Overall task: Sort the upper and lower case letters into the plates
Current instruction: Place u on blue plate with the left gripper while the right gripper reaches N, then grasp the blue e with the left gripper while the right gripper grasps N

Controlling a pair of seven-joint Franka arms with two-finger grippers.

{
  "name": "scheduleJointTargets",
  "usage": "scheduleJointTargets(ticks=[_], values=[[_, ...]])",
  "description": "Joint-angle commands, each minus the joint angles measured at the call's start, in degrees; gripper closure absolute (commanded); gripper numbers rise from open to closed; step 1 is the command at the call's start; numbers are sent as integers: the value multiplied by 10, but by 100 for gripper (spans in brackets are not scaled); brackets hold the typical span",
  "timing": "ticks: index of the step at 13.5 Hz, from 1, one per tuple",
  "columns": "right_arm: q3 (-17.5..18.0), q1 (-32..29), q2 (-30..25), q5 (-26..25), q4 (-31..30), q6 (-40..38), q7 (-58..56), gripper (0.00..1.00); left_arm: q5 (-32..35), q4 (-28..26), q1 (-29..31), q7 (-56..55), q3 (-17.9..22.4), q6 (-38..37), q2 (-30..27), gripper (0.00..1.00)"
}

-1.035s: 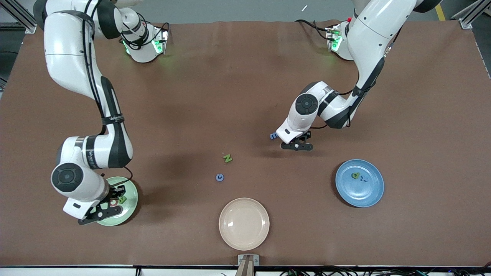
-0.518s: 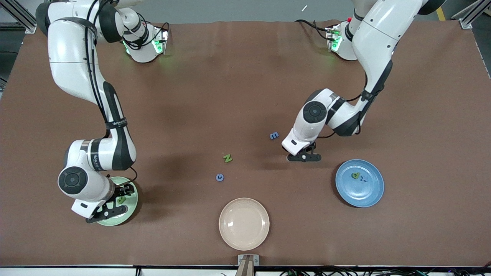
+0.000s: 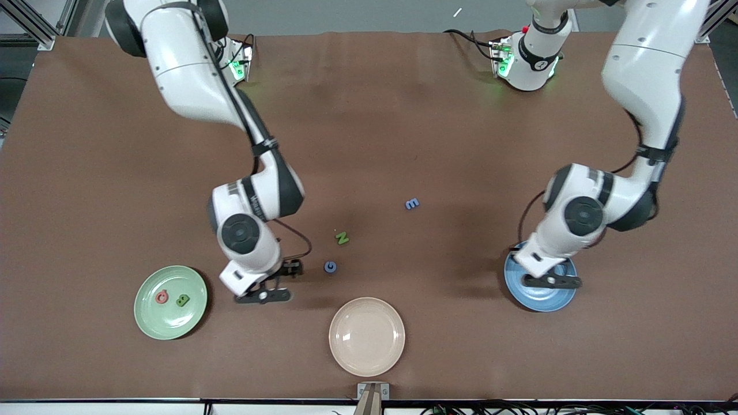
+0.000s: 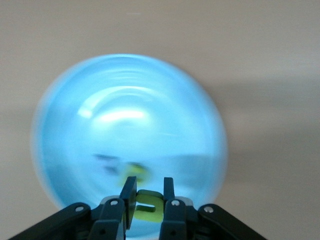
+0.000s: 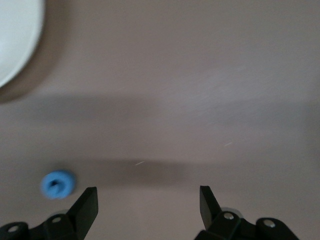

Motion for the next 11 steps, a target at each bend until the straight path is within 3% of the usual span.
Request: scheduleJointTargets(ticks=[1,3,5,11], values=[[-5,50,-5,21,-29,8,34,10,1,39,2,2,-7,-5,37,65],[-5,81,-4,28,-38,10,58,9,2,32,6,0,-7,-6,34,10],[-5,101,-3,29,-55,15,62,9,1,13,1,-8,-13,-9,16,0],[-5,121,19,29,-74,84,92,9,2,-39,-11,-248,-140,-19,0,4]])
